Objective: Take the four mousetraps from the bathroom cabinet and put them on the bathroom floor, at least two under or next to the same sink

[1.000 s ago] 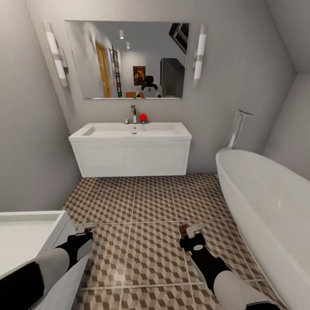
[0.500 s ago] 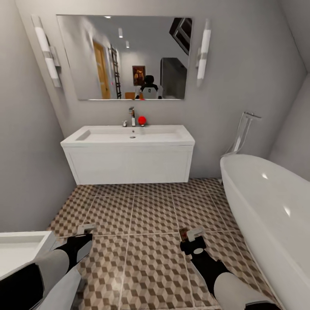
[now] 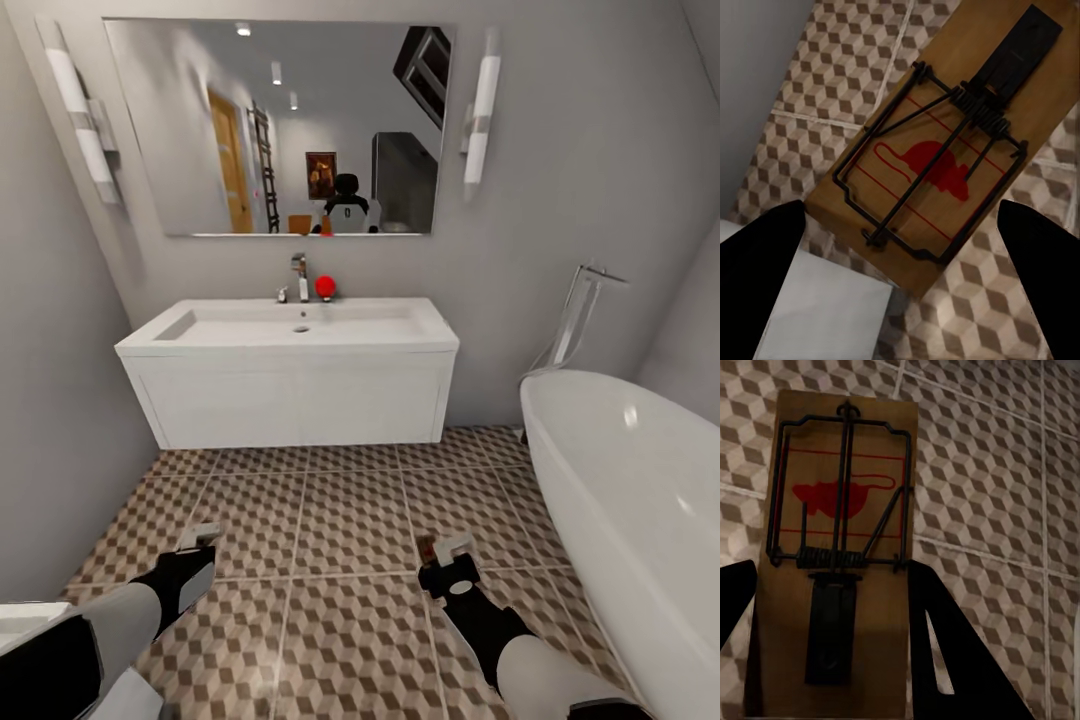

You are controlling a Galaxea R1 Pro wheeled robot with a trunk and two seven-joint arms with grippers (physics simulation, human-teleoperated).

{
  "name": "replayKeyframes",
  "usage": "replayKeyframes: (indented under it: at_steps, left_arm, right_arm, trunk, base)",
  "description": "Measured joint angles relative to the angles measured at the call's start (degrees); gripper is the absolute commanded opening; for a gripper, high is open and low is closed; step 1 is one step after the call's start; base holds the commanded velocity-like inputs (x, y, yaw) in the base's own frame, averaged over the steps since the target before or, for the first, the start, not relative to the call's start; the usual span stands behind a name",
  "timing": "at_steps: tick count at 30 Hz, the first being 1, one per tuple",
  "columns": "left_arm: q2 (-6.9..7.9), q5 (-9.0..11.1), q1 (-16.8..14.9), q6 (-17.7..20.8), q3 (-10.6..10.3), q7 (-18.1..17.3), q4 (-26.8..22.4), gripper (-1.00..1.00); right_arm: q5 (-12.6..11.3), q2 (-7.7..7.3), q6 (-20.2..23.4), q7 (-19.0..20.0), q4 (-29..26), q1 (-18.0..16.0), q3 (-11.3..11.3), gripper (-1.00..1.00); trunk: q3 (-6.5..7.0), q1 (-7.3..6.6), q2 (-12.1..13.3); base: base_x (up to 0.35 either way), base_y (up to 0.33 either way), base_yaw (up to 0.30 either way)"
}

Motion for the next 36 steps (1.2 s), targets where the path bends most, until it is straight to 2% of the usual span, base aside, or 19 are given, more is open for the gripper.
replayKeyframes:
  at_steps: [10,16,23,32,36]
  left_arm:
    - [0.07,0.0,0.02,-0.01,0.0,-0.19,0.0,-1.0]
    - [0.07,0.04,0.02,0.03,0.07,-3.45,0.07,-1.0]
    - [0.22,0.02,0.12,0.08,0.09,-4.21,0.16,-1.0]
    - [0.31,0.06,5.0,0.13,0.08,-4.33,0.18,-1.0]
    - [0.23,0.04,5.88,0.07,0.07,-4.49,0.18,-1.0]
  right_arm:
    - [0.07,0.08,0.0,0.0,0.09,0.0,0.0,-1.0]
    - [0.09,0.16,0.0,0.0,0.3,0.0,0.0,-1.0]
    - [0.07,0.18,-0.05,0.09,0.51,0.0,-0.11,-1.0]
    - [0.2,0.57,0.02,0.32,1.38,0.56,0.0,-1.0]
    - [0.32,0.53,-0.81,0.43,2.0,0.67,0.01,-1.0]
  trunk:
    - [0.0,0.0,0.0]
    - [0.0,0.0,0.0]
    - [0.0,0.0,0.0]
    - [0.0,0.0,0.0]
    - [0.0,0.0,0.0]
  base:
    - [0.338,-0.071,0.0]
    - [0.338,-0.073,0.0]
    - [0.338,-0.075,0.0]
    - [0.338,-0.089,0.0]
    - [0.338,-0.101,0.0]
